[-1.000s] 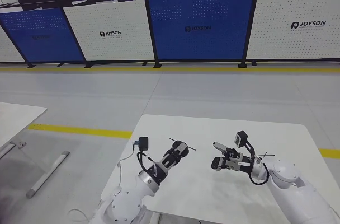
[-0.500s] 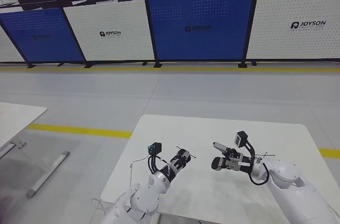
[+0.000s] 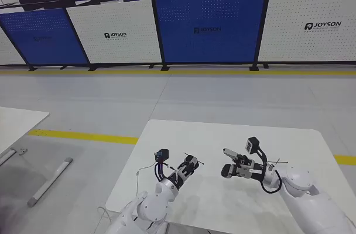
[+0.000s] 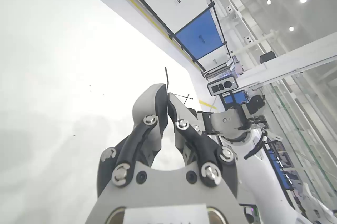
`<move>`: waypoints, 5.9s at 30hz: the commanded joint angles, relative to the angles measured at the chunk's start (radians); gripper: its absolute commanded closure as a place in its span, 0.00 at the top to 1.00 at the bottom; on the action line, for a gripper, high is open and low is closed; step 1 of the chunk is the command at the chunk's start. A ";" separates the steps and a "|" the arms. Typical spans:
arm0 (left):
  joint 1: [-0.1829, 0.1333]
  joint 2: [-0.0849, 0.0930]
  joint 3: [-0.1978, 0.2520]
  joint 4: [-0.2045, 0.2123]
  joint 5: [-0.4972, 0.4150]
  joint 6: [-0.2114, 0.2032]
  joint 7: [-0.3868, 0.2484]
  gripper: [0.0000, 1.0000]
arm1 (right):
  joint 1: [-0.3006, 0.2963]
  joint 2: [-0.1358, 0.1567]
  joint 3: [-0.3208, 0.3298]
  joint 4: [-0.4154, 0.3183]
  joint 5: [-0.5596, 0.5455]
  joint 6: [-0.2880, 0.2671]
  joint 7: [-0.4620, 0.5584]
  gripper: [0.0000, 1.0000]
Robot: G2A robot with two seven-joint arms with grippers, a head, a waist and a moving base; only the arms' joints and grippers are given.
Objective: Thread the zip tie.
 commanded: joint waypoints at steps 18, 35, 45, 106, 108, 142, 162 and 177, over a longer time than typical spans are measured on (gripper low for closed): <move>0.077 0.059 -0.250 0.037 -0.242 -0.233 -0.495 0.00 | 0.000 0.000 0.000 0.000 0.000 0.000 0.000 1.00; 0.153 0.061 -0.361 -0.198 -0.545 -0.249 -0.444 0.00 | 0.000 0.000 0.000 0.000 0.000 0.000 0.000 1.00; 0.207 0.062 -0.396 -0.262 -0.604 -0.287 -0.439 0.00 | 0.000 0.000 0.000 0.000 0.000 0.000 0.000 1.00; 0.121 0.057 -0.256 -0.073 -0.331 -0.279 -0.320 0.00 | 0.000 0.000 0.000 0.000 0.000 0.000 0.000 1.00; 0.109 0.056 -0.237 -0.047 -0.287 -0.272 -0.307 0.00 | 0.000 0.000 0.000 0.000 0.000 0.000 0.000 1.00; 0.035 0.052 -0.126 0.104 0.134 -0.189 -0.106 0.00 | 0.000 0.000 0.000 0.000 0.000 0.000 0.000 1.00; 0.142 0.058 -0.247 -0.103 -0.080 -0.325 -0.039 0.00 | 0.000 0.000 0.000 0.000 0.000 0.000 0.000 1.00; 0.211 0.064 -0.326 -0.190 -0.307 -0.386 -0.114 0.00 | 0.000 0.000 0.000 0.000 0.000 0.000 0.000 1.00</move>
